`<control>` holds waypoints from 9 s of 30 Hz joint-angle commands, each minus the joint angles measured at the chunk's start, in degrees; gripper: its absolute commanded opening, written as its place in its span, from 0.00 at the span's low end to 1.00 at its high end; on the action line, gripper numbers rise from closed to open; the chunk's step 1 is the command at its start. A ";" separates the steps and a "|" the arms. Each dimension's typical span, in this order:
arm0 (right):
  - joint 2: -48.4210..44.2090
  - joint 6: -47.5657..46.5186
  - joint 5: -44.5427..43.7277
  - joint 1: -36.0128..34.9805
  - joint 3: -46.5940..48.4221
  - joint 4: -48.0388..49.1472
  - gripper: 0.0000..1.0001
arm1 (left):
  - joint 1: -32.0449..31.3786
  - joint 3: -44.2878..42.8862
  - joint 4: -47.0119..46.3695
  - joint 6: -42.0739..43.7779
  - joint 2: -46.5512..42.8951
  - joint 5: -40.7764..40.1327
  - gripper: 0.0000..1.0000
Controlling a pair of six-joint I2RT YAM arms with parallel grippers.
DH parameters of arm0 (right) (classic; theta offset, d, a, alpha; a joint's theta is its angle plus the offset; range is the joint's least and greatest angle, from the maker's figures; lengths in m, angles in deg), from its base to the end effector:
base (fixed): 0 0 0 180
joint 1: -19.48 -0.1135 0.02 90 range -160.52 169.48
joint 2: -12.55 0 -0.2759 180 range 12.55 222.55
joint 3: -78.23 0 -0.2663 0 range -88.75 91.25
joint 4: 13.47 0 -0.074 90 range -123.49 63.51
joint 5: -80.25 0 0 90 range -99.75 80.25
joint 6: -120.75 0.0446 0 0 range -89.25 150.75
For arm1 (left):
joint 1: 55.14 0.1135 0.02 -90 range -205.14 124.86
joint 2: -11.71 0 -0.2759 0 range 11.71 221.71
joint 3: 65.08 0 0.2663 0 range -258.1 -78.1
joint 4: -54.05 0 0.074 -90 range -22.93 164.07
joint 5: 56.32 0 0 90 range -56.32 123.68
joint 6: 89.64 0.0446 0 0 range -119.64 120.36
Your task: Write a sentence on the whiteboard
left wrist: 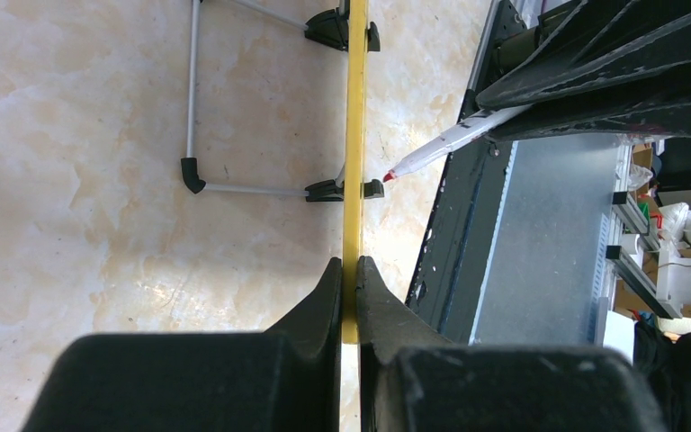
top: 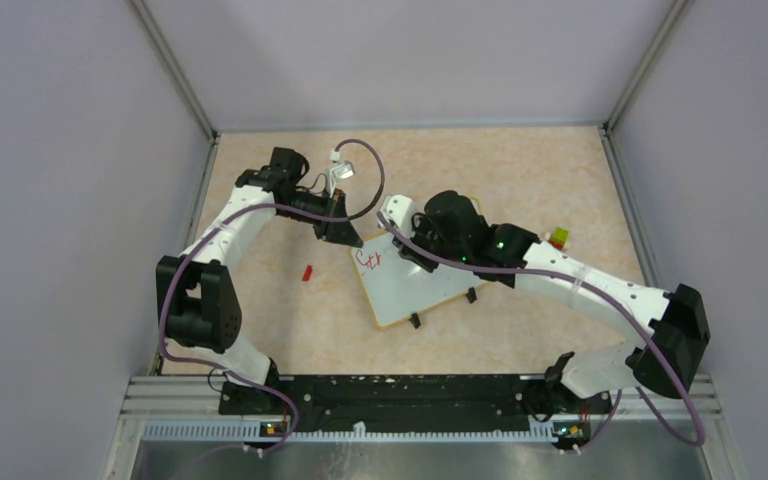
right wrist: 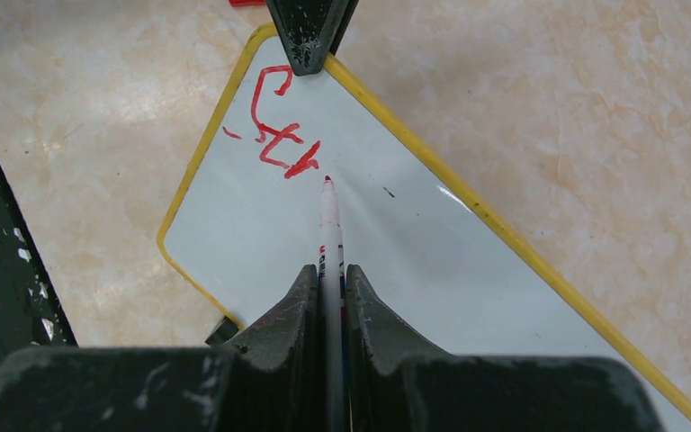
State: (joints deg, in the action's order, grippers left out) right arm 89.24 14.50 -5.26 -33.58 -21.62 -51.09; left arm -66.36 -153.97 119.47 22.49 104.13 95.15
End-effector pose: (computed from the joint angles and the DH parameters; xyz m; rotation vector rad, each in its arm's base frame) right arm 0.1897 0.2581 0.3315 -1.2885 1.7836 0.4499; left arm 0.3177 -0.1030 0.2838 0.9258 2.1833 -1.3535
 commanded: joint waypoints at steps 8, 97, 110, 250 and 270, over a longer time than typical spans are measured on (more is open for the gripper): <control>3.03 1.23 -1.66 0.58 0.75 3.65 0.00 | -0.38 -1.31 0.66 -0.61 -0.61 0.57 0.00; 0.09 1.44 -2.04 0.50 -3.14 1.49 0.00 | -0.38 -0.91 0.46 -0.60 -0.93 0.07 0.00; 0.94 1.31 -3.25 0.64 0.82 2.57 0.00 | -0.38 -0.94 0.44 -0.74 -1.17 0.11 0.00; -1.54 0.33 -3.35 1.15 -3.47 -1.19 0.00 | -0.38 -0.88 0.26 -0.51 -0.68 0.10 0.00; 0.25 1.13 -0.10 -1.31 1.35 -1.16 0.00 | -0.38 -0.72 0.07 -0.54 -0.66 -0.02 0.00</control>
State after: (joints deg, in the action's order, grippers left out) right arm 89.70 14.52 -7.82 -34.41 -24.87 -53.54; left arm -66.36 -153.95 119.28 22.27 104.13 94.74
